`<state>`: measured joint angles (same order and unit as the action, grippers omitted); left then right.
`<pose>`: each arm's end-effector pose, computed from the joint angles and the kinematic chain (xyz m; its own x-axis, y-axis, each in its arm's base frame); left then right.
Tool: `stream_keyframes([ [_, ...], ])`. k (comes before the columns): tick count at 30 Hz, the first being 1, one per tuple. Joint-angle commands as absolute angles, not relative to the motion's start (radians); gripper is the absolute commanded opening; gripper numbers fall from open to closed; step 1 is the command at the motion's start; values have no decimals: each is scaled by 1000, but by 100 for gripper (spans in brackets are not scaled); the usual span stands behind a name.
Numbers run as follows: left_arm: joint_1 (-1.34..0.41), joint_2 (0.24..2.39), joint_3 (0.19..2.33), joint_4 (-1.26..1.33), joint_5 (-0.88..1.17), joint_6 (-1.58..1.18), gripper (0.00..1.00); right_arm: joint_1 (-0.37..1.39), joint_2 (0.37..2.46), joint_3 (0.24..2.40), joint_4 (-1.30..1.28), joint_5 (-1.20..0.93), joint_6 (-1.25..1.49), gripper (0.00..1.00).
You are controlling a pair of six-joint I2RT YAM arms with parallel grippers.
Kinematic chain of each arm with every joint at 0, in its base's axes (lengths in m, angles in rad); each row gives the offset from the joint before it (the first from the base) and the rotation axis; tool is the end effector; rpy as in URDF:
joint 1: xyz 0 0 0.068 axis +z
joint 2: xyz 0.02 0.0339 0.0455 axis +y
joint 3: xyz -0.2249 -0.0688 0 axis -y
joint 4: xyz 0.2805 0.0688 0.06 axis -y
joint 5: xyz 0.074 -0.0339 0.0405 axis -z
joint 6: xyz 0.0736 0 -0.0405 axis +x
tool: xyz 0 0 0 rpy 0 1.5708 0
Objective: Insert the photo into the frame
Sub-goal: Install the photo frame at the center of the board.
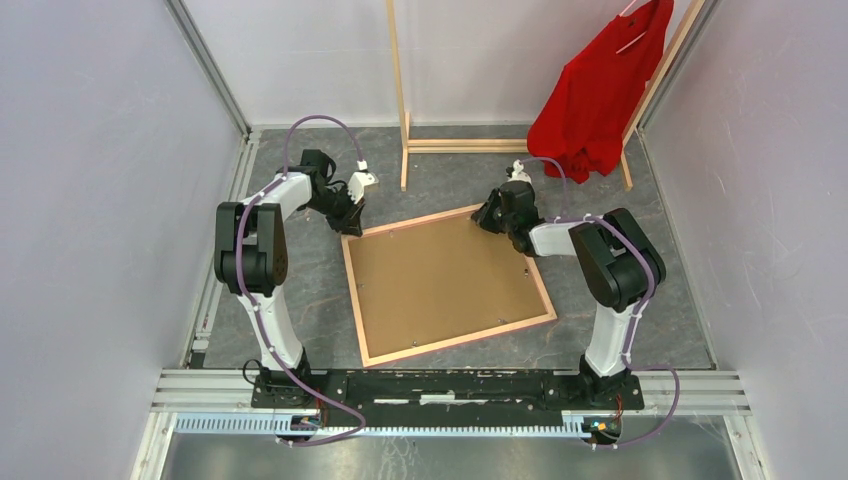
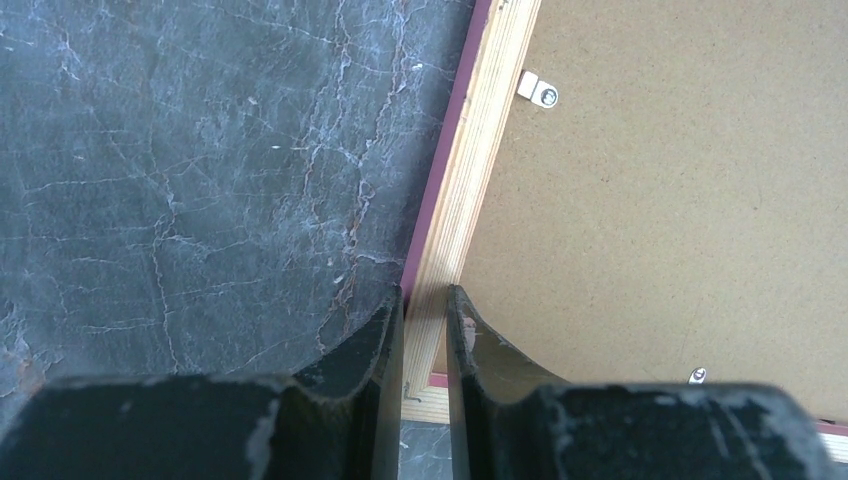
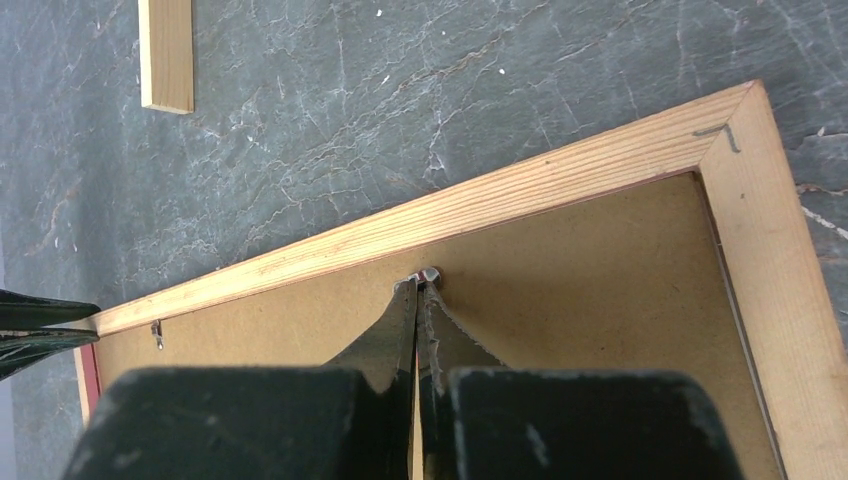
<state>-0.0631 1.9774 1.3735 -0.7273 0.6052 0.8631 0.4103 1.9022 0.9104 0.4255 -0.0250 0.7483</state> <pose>0.4024 -0.0674 0.0795 -0.4885 0.6570 -0.5742 0.8580 0.4815 -0.1790 0.3857 0.1698 0.0450 -0.6450 0.4612 -0.6093 0.0283 0.8113 0.5840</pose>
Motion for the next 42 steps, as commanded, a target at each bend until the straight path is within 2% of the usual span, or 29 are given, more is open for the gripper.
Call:
stream_keyframes([
  [1,-85,1992,1335,-695,561,929,20,406,1933,939,412,-6,764,0],
  [34,-114,2008,1321,-693,543,960,19,398,1973,940,586,-167,798,0],
  [42,-114,1995,1308,-673,527,952,18,356,1904,916,566,-186,744,0],
])
